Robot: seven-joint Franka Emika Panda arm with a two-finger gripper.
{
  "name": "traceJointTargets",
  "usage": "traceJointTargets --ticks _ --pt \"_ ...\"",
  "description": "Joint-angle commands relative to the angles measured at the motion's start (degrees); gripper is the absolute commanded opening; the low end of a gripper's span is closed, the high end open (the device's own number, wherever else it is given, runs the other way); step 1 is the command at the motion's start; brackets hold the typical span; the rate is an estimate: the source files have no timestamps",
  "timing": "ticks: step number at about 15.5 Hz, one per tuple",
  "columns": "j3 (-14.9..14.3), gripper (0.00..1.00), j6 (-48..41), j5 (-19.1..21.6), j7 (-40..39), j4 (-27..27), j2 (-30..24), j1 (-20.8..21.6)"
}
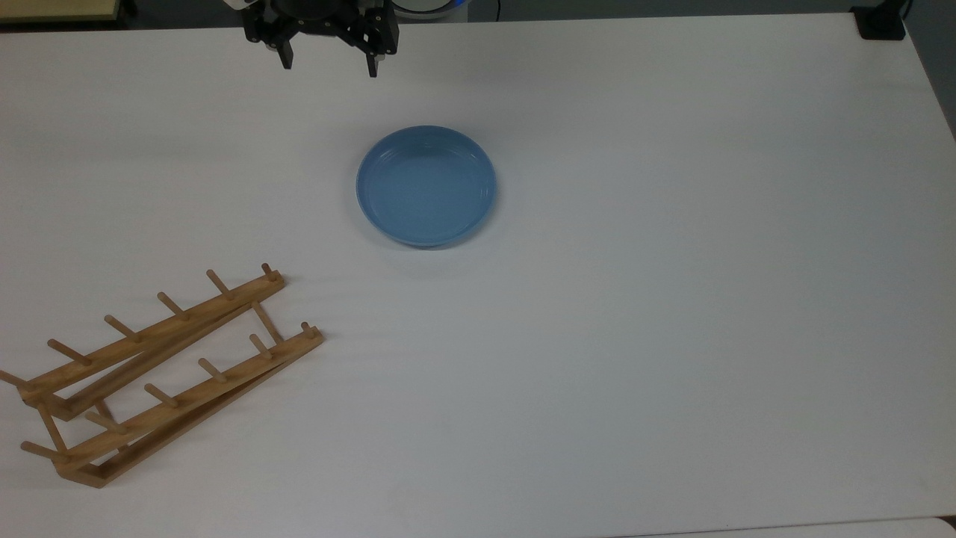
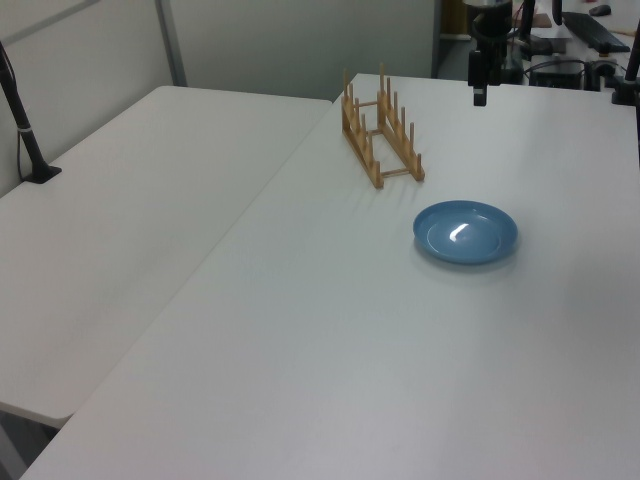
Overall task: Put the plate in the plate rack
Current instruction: 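Move the gripper down to the rim of the blue plate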
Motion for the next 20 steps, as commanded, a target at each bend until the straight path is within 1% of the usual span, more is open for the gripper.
traceJointTargets --ticks 1,11,15,18,20 --pt "0.68 1.00 -1.29 -0.55 0.40 0.65 0.23 -0.52" --pt "0.68 1.00 -1.12 -0.72 -0.22 0.65 0.49 -0.43" --pt "0.42 1.00 -1.65 -0.46 -8.91 0.39 1.45 -0.69" --pt "-0.19 1.00 -0.77 -0.46 -9.97 0.39 6.63 -1.04" --pt "-1.77 1.00 0.54 0.85 -14.43 0.39 8.05 -1.57"
